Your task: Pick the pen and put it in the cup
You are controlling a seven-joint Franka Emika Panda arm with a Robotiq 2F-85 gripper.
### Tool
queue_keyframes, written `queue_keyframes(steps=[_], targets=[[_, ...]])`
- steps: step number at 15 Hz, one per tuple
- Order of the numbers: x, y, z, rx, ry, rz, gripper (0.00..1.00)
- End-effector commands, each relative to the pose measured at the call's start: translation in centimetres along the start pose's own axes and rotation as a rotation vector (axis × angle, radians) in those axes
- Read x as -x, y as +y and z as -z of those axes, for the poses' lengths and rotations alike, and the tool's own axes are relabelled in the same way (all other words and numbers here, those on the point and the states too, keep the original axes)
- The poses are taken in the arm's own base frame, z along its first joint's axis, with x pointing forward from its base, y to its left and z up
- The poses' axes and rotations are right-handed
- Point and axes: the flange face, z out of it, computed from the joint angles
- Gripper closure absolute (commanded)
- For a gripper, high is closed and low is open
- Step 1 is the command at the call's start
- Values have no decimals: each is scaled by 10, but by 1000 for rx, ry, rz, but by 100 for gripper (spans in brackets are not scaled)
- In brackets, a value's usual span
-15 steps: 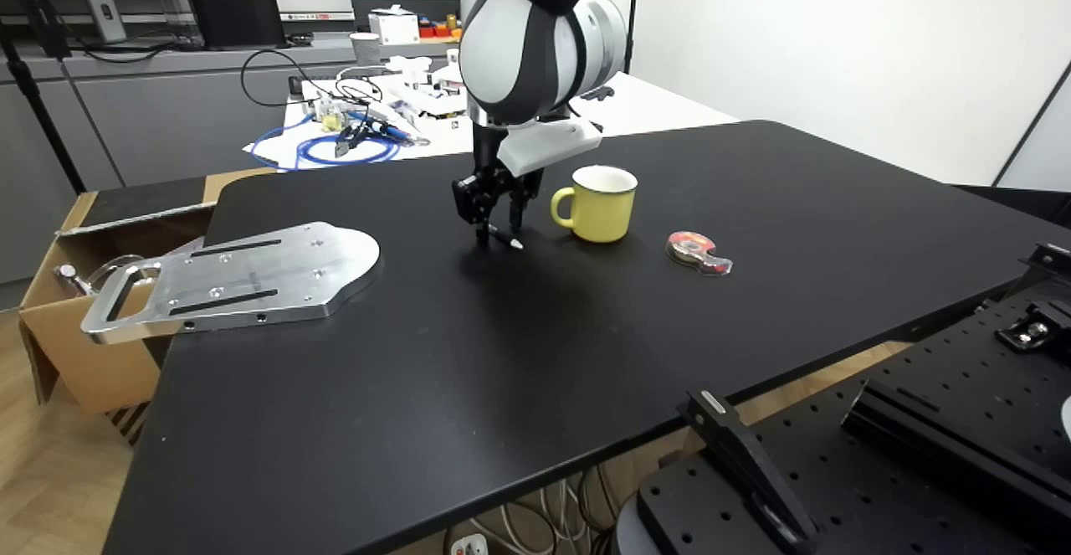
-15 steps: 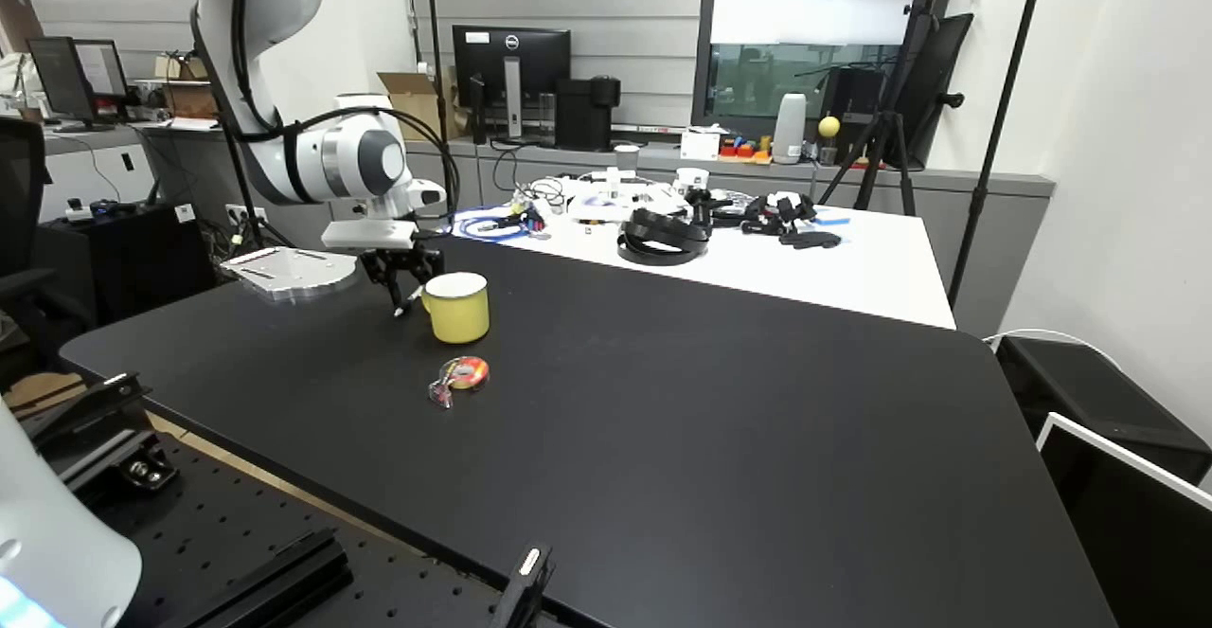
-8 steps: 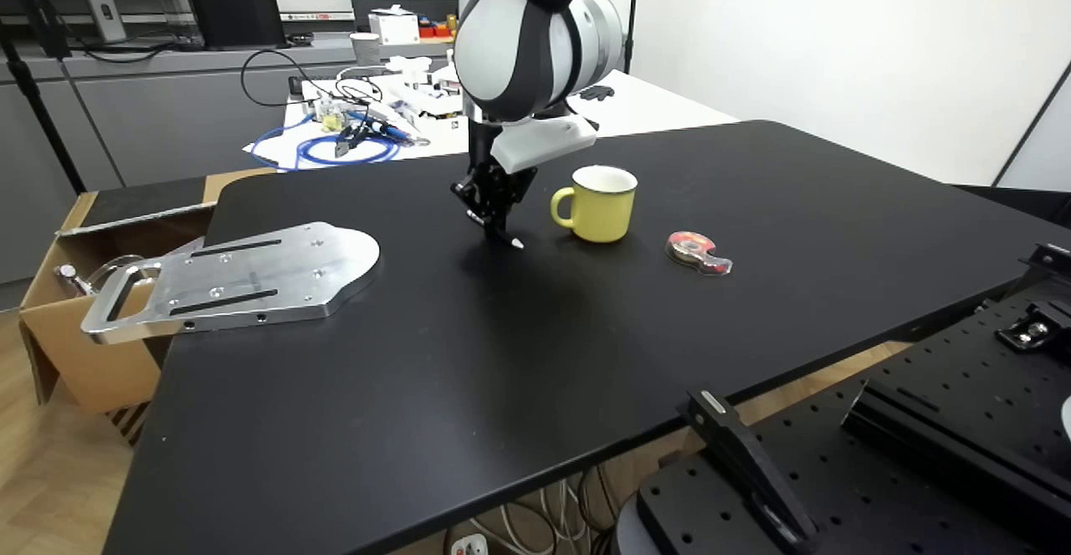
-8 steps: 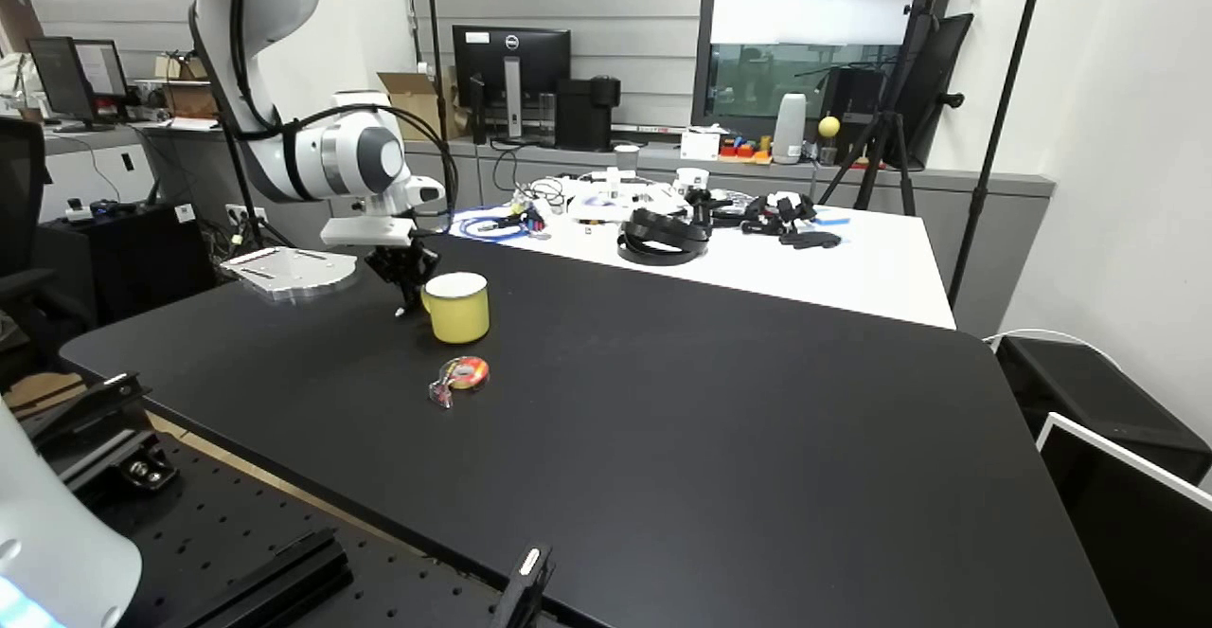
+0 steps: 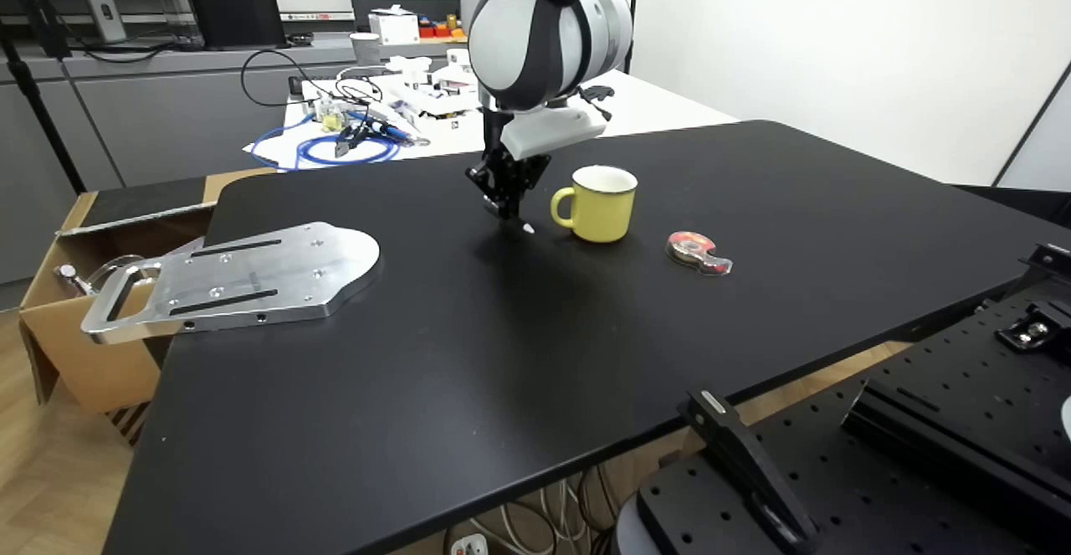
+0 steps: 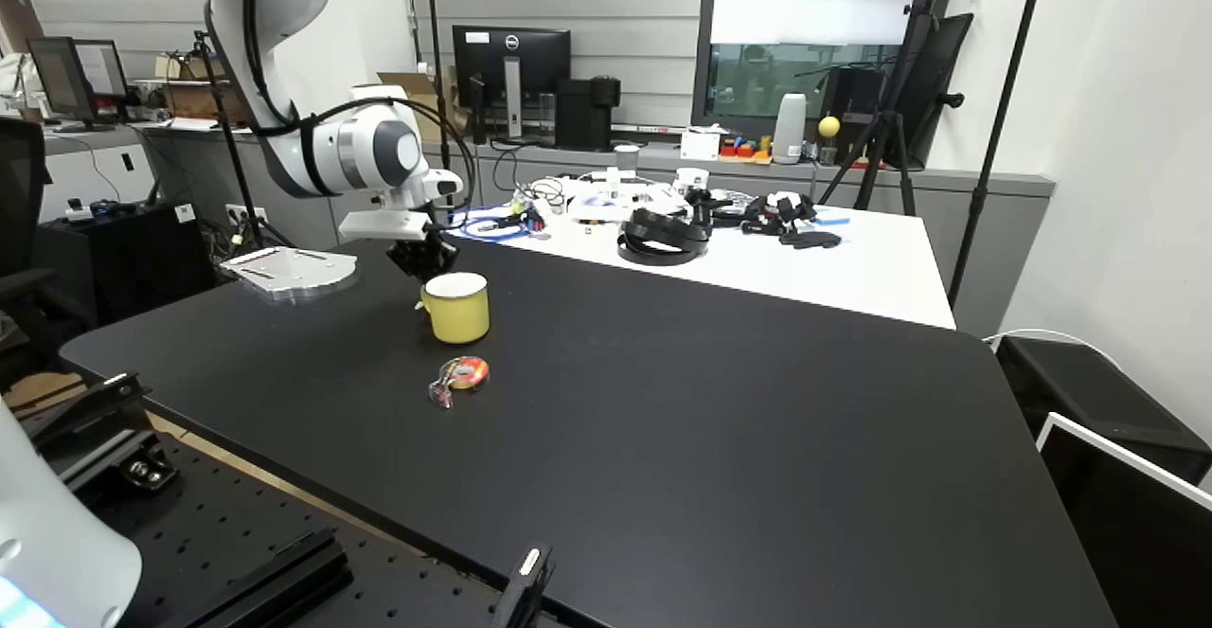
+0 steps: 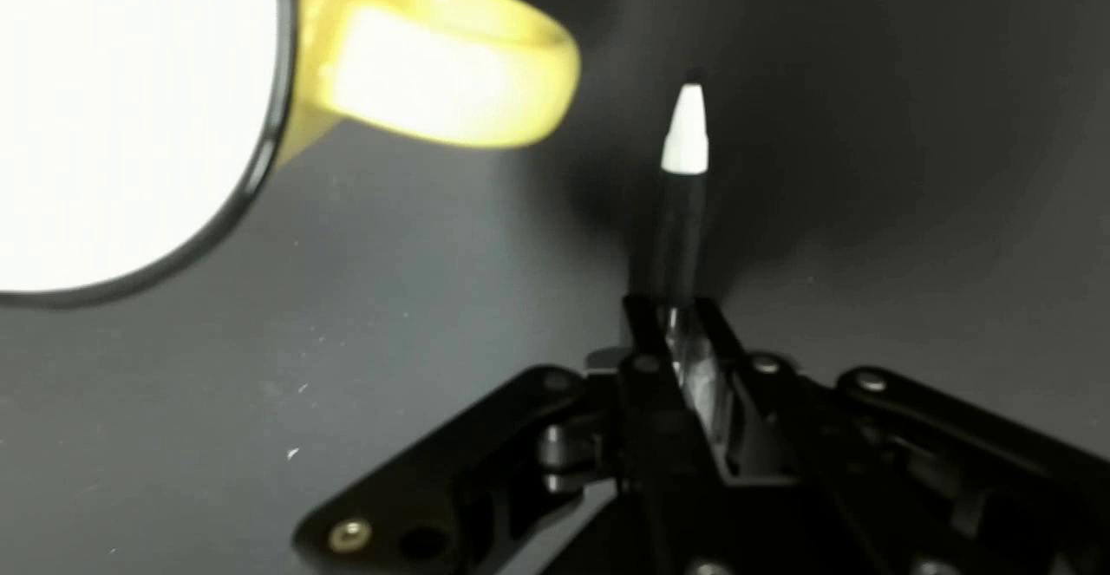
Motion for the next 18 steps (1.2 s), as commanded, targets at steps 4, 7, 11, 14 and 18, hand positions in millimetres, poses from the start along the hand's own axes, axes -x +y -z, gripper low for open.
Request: queue_keyframes(steps=[4,7,11,14,18], targets=[[-31,29,58,-14,66,-132,97],[-41,41,84,-23,64,-185,97],[-44,63,112,-20,-68,-253,97],[-45,86,137,-36,-190,-298,97],[-48,114,164,-134,-371,-358,97]])
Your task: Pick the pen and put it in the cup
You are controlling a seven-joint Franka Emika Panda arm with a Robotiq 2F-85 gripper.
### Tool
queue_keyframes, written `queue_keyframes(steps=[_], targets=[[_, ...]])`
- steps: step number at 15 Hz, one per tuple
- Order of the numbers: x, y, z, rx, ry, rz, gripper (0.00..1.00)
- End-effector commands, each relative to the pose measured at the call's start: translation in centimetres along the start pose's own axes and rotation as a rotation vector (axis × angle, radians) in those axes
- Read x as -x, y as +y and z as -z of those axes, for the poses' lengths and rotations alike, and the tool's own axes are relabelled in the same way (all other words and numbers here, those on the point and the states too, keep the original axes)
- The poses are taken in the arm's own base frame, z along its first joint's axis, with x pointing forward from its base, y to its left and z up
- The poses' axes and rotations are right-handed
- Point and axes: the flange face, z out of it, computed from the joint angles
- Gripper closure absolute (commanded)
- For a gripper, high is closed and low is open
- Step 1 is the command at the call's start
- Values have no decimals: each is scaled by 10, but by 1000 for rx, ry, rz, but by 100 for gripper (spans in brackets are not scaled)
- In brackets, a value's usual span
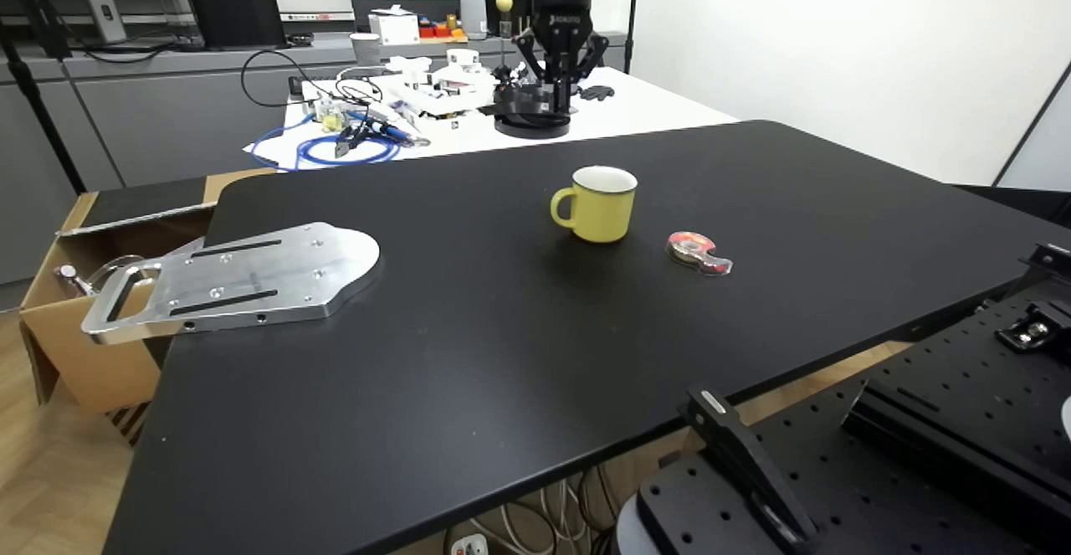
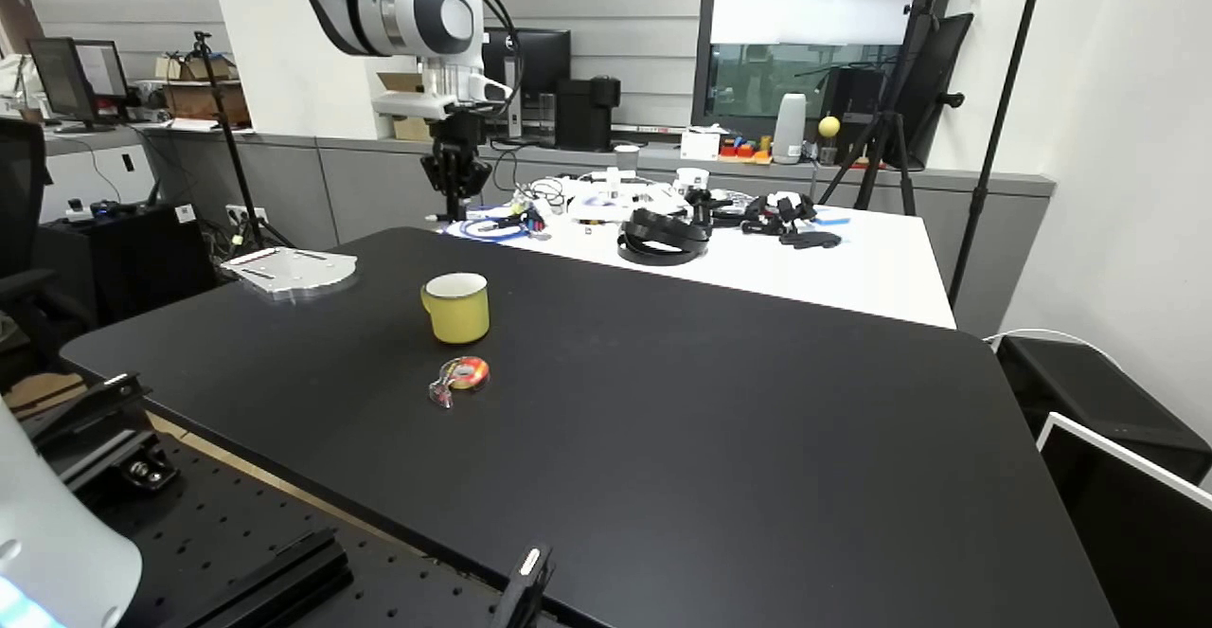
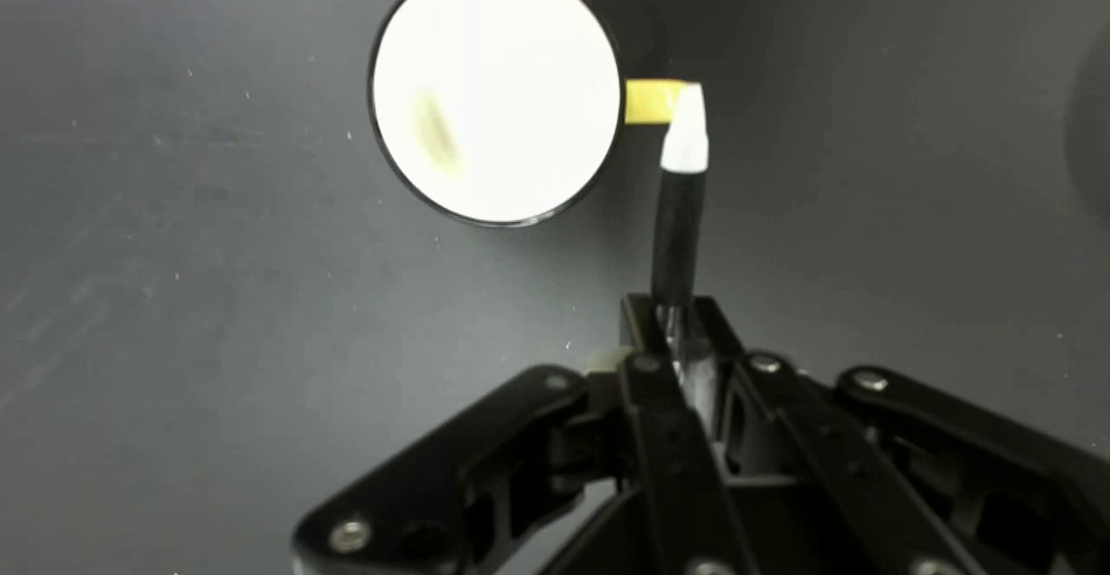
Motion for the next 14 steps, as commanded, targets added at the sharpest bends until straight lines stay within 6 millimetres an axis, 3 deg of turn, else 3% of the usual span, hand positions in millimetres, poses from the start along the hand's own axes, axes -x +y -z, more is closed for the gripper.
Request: queue_keyframes(steps=[1,5,14], targets=[[-5,20,26,-84,-170,-51,97],[-9,47,24,-196,-357,-130,97],[-14,88,-24,-427,-655,-285,97]])
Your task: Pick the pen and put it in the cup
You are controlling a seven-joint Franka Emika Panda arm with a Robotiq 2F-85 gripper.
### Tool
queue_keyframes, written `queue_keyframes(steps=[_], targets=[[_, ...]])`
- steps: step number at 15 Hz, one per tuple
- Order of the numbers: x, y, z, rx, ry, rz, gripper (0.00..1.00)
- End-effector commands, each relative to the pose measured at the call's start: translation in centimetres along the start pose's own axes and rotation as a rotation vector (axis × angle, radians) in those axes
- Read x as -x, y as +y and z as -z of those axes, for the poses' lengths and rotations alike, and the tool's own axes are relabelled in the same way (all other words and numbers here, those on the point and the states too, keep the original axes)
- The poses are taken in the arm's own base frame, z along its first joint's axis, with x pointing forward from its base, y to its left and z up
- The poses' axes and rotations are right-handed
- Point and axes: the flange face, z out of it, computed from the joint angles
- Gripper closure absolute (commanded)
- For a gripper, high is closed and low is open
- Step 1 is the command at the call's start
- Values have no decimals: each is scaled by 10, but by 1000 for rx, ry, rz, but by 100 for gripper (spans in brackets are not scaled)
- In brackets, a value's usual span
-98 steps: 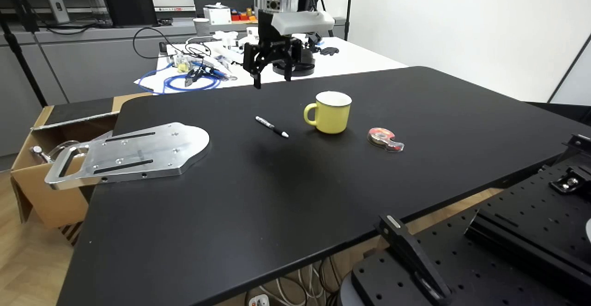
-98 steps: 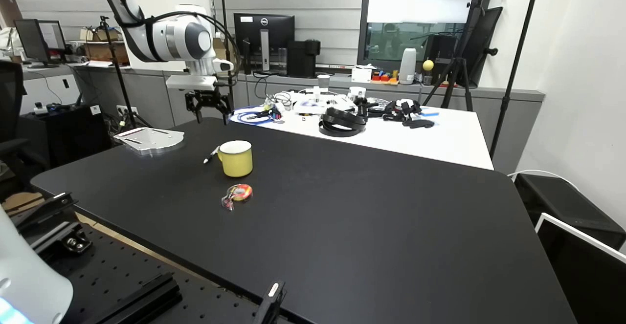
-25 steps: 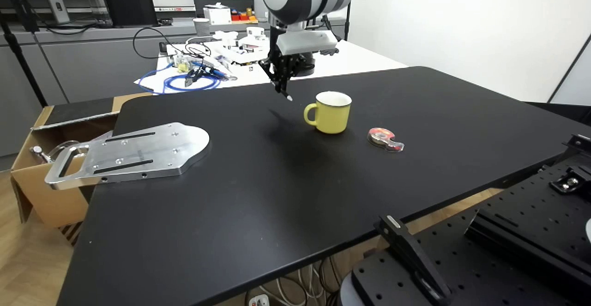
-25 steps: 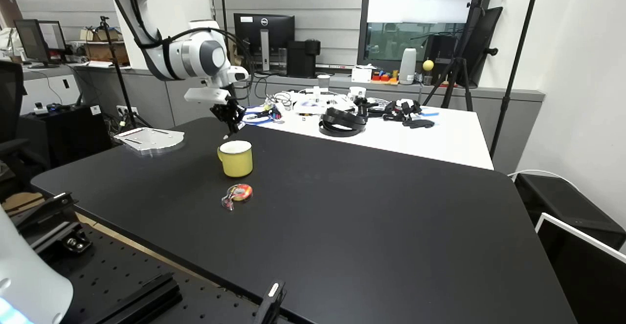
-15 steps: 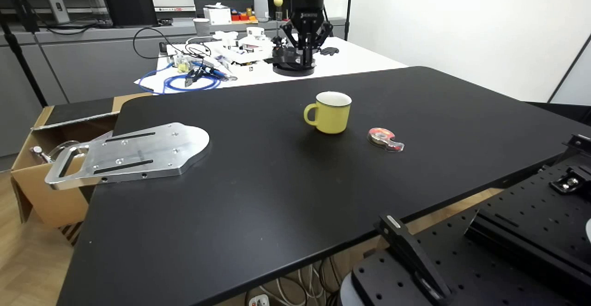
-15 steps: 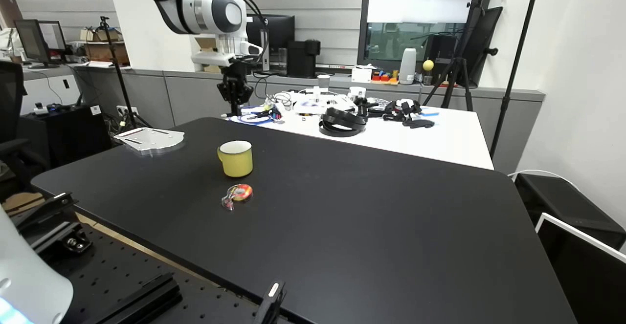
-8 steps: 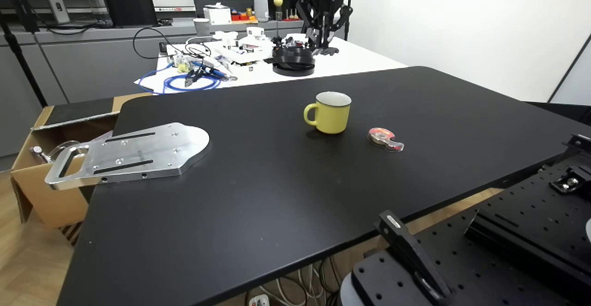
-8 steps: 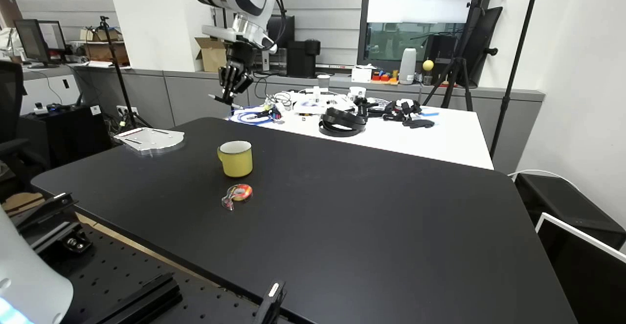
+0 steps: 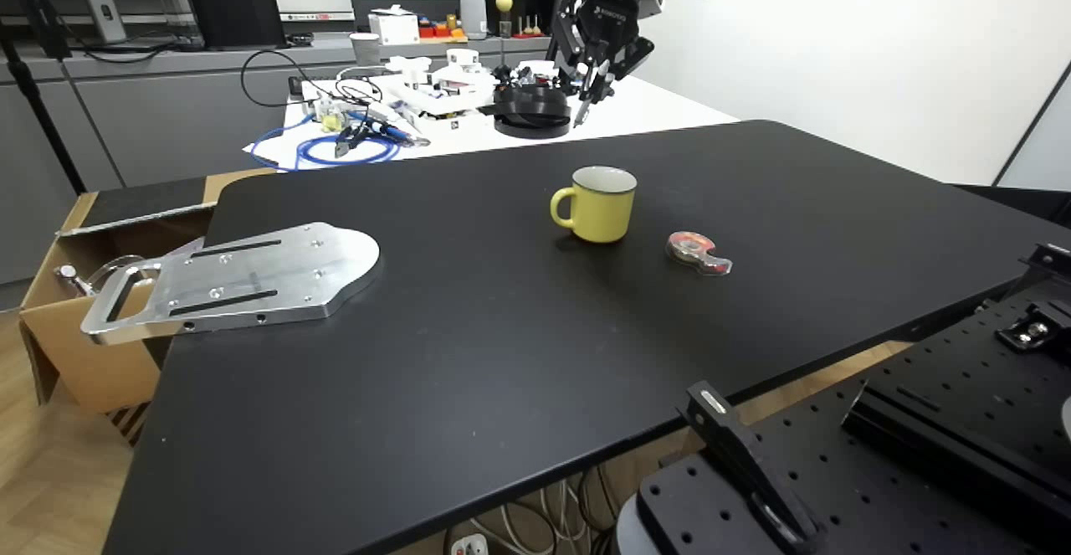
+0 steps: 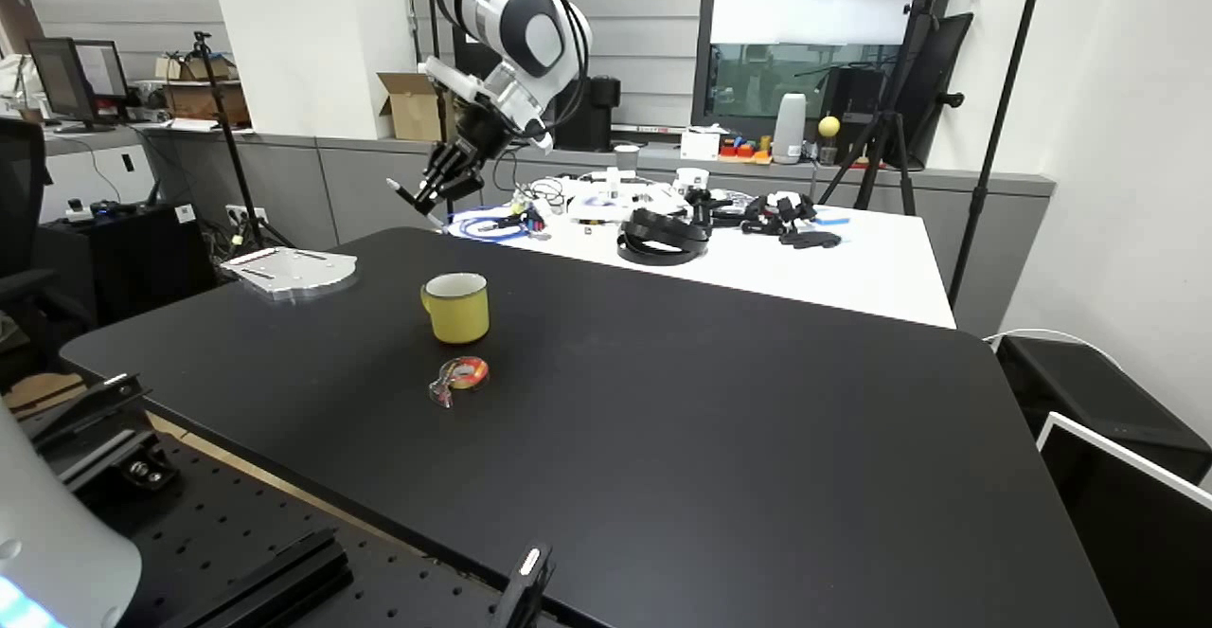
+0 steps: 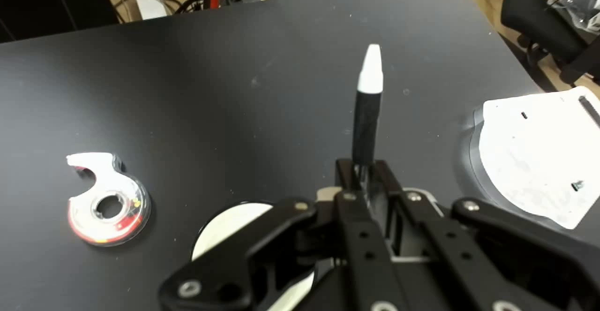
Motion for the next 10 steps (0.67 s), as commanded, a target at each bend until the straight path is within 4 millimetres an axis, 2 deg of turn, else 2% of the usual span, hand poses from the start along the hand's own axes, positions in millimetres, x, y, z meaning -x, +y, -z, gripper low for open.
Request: queue_keyframes(steps=[1,10], targets=[[-16,13,3,-78,-80,-52,97],[-46,61,-18,-187,-187,-155,97]])
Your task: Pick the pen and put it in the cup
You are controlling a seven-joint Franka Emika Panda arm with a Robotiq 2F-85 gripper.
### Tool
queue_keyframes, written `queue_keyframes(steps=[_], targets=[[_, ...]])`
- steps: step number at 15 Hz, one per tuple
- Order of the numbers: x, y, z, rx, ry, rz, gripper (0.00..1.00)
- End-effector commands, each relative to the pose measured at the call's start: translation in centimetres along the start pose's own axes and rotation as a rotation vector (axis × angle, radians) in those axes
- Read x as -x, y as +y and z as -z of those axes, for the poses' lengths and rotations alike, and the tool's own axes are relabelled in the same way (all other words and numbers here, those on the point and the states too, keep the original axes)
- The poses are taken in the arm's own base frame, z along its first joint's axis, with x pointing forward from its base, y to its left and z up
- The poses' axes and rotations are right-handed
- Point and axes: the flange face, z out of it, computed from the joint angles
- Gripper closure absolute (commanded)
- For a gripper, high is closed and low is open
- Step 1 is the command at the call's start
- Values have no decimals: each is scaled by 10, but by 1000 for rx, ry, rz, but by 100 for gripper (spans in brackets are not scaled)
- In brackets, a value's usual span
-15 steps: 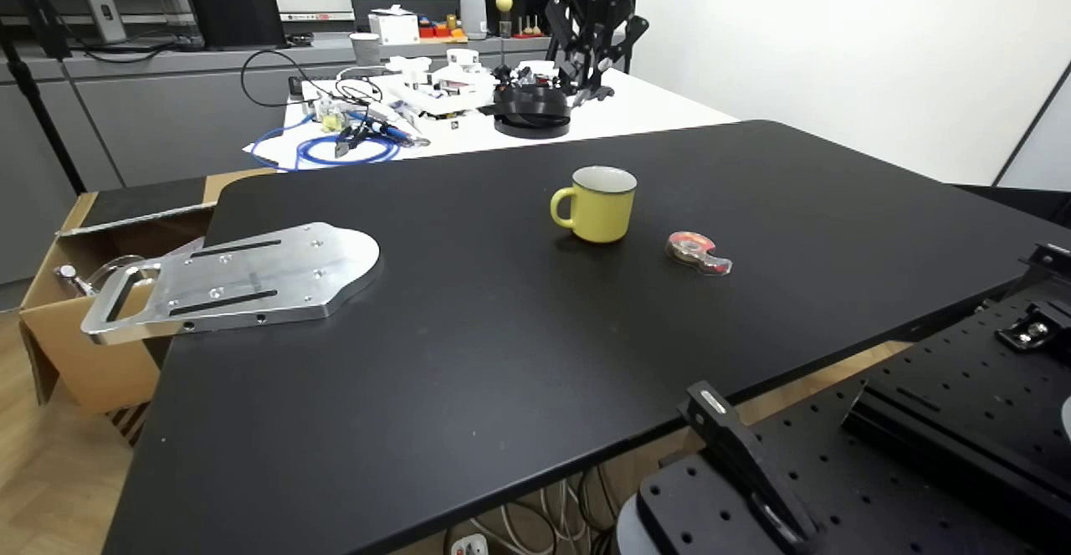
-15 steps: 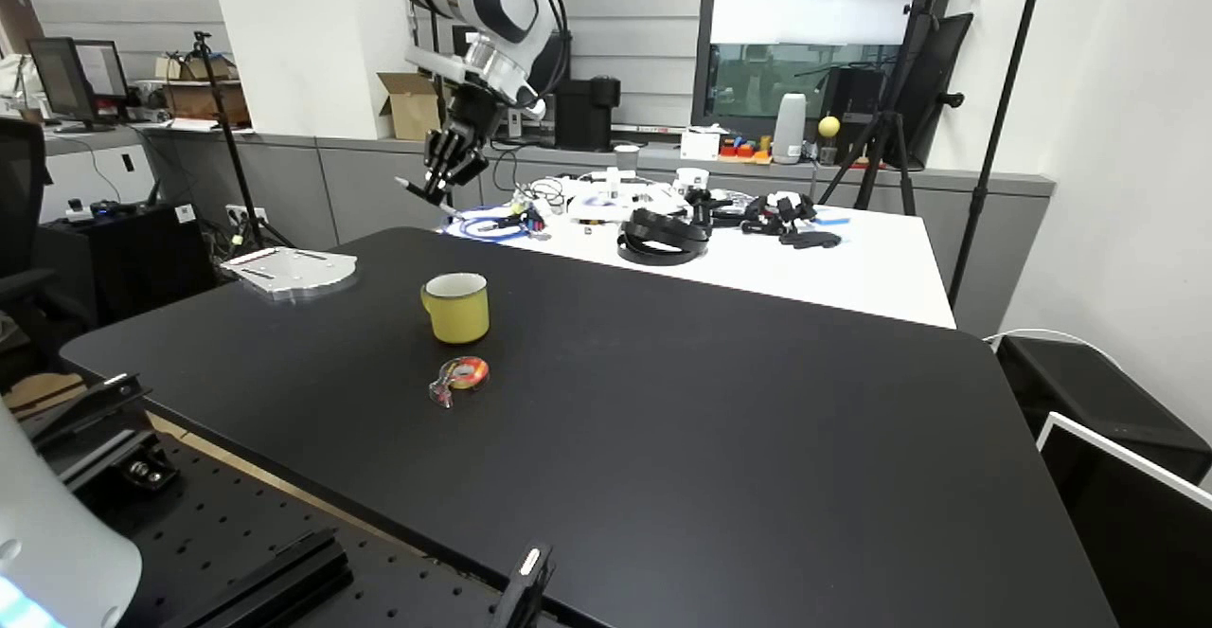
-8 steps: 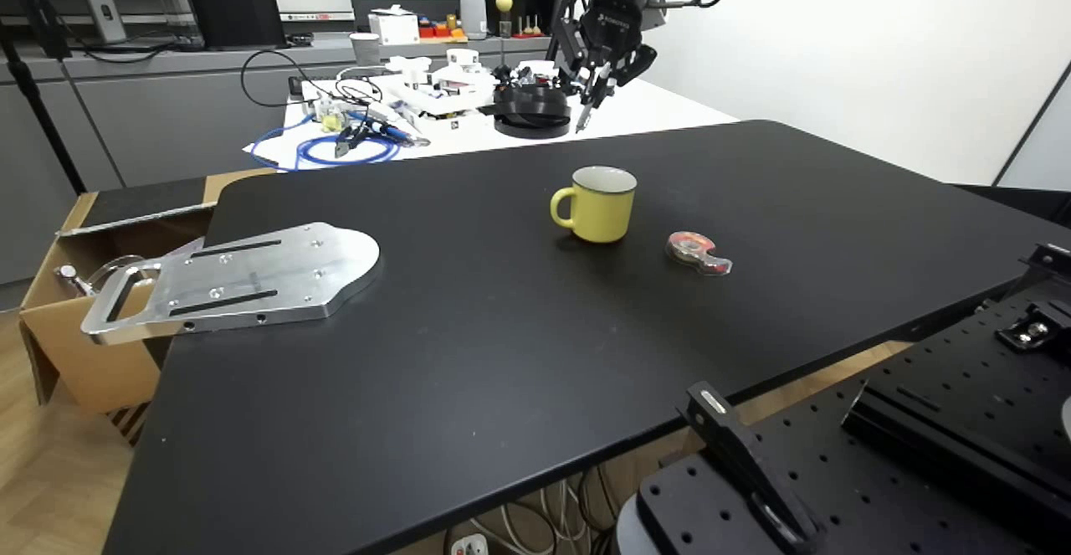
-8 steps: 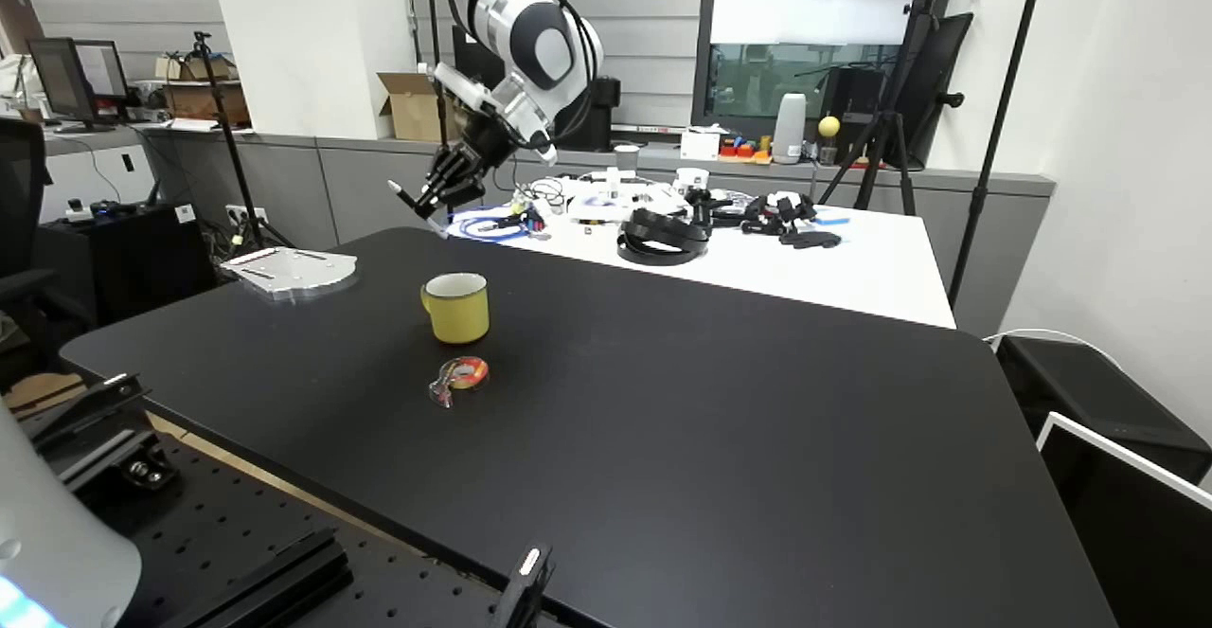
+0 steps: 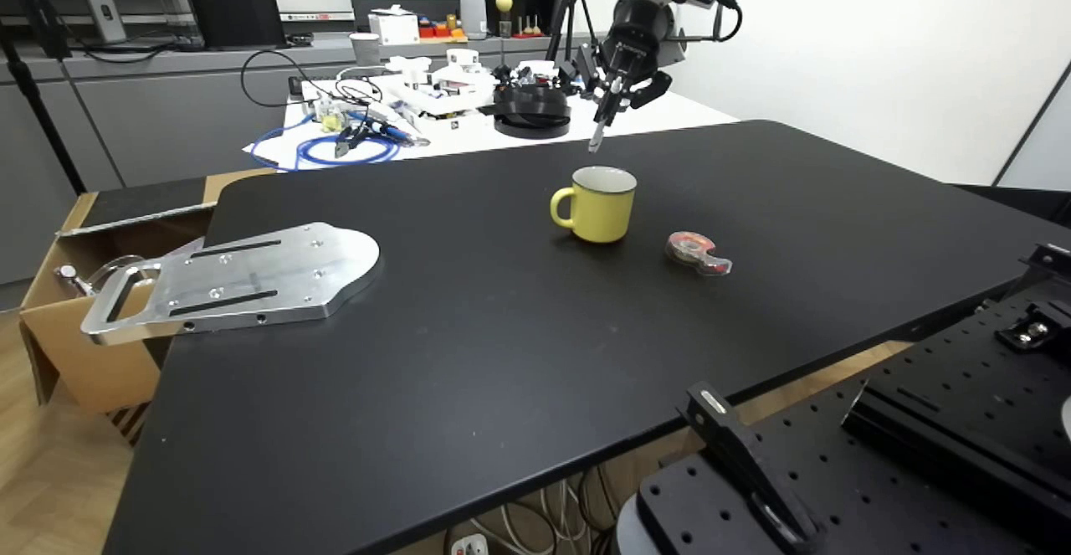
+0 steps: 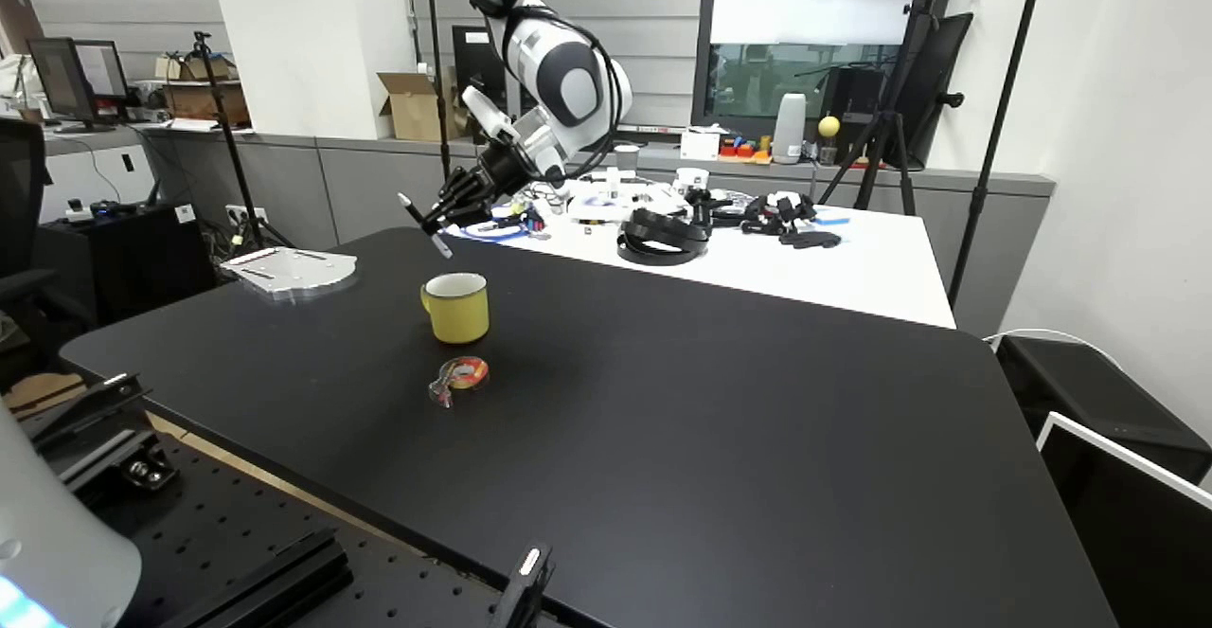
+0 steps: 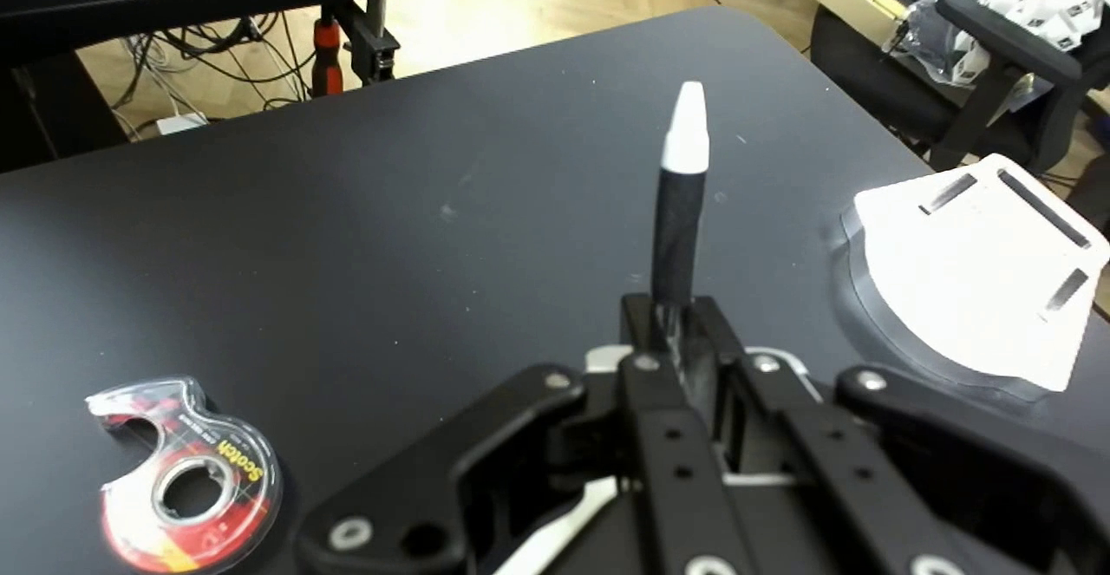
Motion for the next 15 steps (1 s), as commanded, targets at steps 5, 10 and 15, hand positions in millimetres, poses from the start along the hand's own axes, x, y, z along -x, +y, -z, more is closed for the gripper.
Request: queue_keyframes(steps=[5,10,15], targets=[[-26,23,-5,-68,-59,-84,97],[-41,24,-9,-46,51,-91,97],[-43,12,-10,-36,112,-67,62]])
